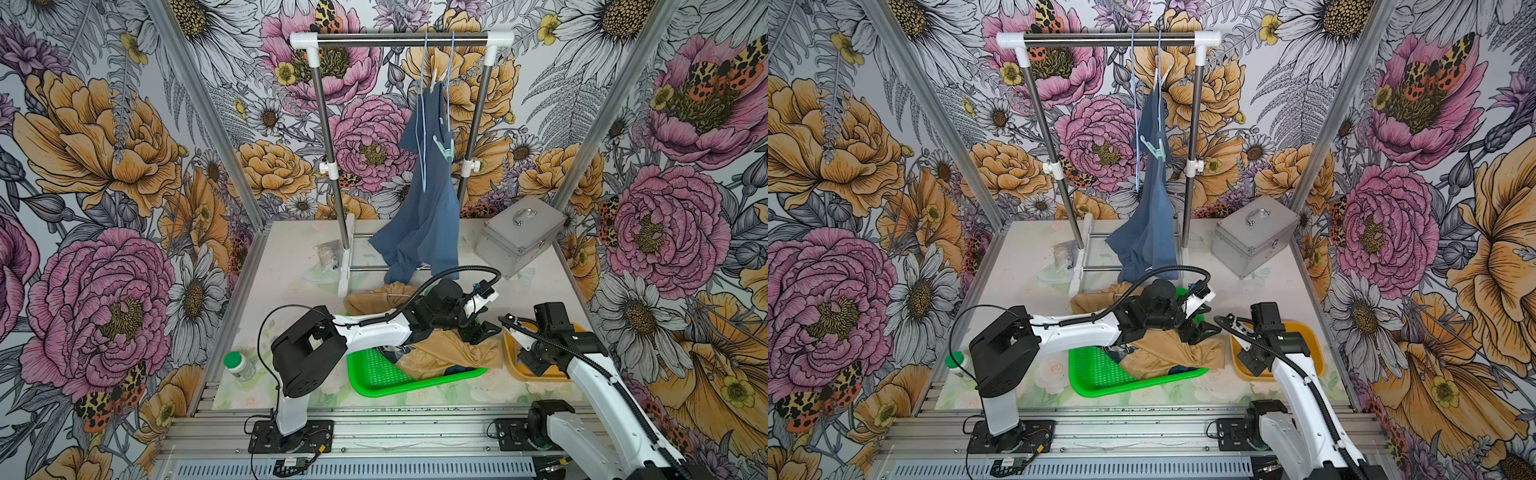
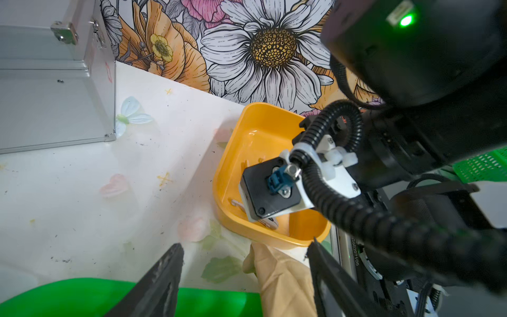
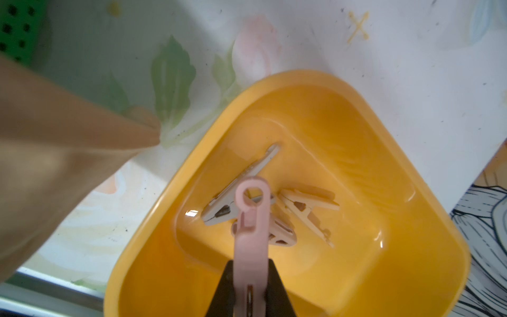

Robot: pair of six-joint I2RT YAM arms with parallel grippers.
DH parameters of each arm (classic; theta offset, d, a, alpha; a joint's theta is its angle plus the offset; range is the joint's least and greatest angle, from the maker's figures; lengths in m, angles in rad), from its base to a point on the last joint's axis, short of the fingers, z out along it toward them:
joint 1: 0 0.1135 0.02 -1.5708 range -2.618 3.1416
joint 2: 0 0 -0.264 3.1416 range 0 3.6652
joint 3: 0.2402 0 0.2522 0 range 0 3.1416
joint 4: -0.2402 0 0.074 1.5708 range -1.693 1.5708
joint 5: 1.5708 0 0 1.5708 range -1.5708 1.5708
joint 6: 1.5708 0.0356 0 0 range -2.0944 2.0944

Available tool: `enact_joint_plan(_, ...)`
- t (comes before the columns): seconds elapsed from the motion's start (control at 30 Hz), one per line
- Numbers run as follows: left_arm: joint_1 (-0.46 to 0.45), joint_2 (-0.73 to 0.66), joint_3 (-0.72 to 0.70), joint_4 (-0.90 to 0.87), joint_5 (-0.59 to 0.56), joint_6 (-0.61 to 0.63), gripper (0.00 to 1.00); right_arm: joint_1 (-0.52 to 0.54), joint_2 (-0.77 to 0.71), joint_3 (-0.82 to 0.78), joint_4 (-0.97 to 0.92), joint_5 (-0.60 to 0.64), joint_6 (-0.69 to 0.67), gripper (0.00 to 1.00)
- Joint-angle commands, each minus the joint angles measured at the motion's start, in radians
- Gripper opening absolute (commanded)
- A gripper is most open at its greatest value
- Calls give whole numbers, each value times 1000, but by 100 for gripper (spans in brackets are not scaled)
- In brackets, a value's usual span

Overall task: Remove the clothespins securing t-shirts to the hanger
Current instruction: Place the clothespin in the storage box.

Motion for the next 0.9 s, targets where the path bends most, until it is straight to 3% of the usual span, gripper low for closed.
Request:
enact_joint_plan(0.0, 2, -8, -14, 13, 3, -23, 73, -32, 43, 6, 19, -38, -27, 11)
enact_joint_plan(0.23, 7, 0, -6, -45, 5, -17, 73, -58, 114, 8, 31, -64, -51, 17)
enact_joint_plan(0.5, 7, -12, 4, -82, 11, 5, 74, -66, 98, 0, 37, -58, -48, 45)
enact_joint_plan(0.87, 85, -208, -27, -177, 34, 12, 75, -98, 77, 173, 119, -90, -28, 50)
